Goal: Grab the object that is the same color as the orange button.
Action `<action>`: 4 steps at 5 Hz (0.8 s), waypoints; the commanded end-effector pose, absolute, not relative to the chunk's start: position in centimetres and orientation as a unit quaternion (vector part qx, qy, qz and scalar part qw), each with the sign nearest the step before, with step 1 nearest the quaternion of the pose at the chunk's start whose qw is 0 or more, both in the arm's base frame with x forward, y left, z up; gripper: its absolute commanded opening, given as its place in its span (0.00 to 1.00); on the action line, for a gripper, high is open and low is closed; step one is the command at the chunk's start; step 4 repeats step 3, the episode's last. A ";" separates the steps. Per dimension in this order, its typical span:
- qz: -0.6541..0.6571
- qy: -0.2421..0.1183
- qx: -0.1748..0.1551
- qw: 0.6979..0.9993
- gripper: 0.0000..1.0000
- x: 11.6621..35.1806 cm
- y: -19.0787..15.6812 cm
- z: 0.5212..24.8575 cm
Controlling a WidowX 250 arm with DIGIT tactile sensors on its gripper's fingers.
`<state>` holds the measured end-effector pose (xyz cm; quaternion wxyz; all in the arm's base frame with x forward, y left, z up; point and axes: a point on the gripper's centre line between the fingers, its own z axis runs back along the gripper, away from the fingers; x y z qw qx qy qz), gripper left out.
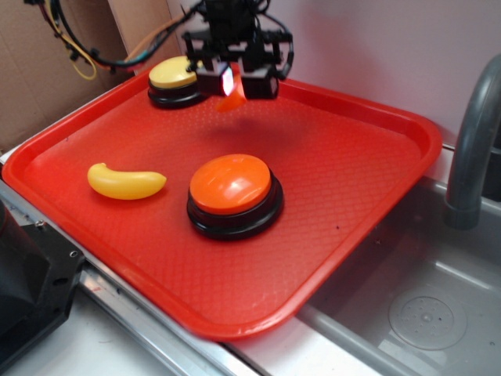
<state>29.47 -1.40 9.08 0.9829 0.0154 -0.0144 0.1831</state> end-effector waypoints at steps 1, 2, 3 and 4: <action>0.097 -0.065 0.016 0.993 0.00 27.3 -0.8 20.3; 0.070 -0.083 0.040 0.993 0.00 26.5 -1.0 23.0; 0.036 -0.085 0.052 0.994 0.00 27.1 -0.8 23.6; 0.036 -0.085 0.052 0.994 0.00 27.1 -0.8 23.6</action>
